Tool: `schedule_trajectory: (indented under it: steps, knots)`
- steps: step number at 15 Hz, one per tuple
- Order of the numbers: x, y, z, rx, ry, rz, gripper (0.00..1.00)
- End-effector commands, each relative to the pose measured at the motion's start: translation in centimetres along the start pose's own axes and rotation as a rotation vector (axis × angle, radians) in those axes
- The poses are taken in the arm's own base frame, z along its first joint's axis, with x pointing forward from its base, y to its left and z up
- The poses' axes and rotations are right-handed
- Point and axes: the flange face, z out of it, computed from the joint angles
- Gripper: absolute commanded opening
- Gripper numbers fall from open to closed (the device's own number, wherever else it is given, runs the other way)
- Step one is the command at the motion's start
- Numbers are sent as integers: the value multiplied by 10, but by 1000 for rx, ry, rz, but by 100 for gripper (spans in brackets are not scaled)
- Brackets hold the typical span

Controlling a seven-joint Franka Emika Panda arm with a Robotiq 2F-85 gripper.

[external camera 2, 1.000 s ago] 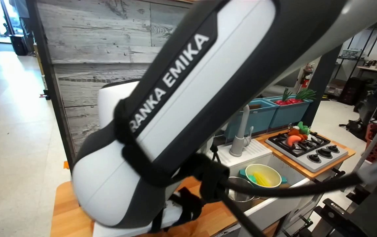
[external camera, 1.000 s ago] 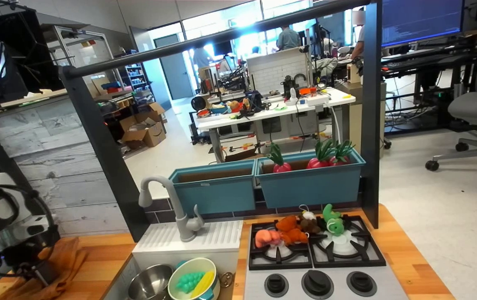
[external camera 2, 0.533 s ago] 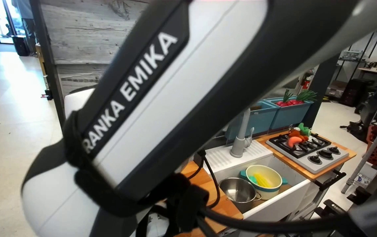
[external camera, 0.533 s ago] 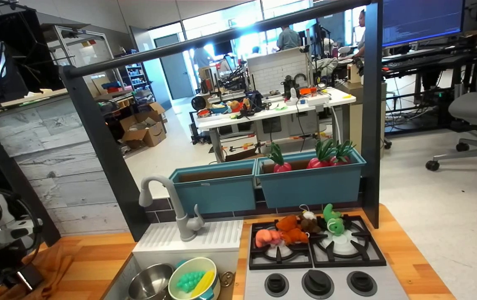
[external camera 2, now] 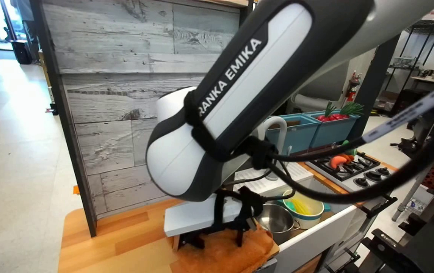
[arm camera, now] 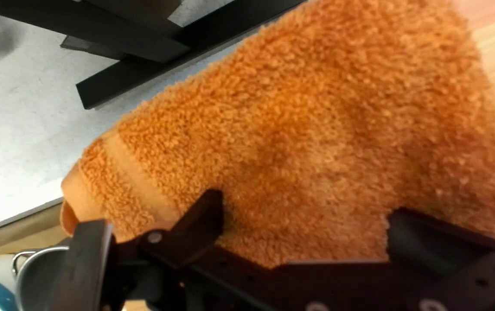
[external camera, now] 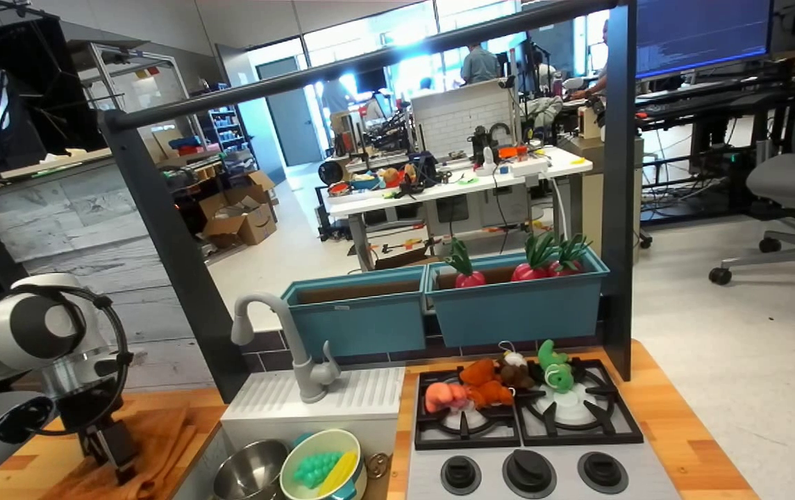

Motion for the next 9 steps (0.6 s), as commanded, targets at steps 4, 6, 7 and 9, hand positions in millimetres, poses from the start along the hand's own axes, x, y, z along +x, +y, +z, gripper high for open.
schedule_trajectory:
  steps: [4, 6, 7, 9]
  knots:
    - [-8, -7, 38, -52, 51, -47, 100]
    - [-21, -24, 25, -27, 87, -102, 100]
    - [-28, -32, 16, -12, 111, -125, 100]
    - [-41, -46, -4, 35, 174, -164, 100]
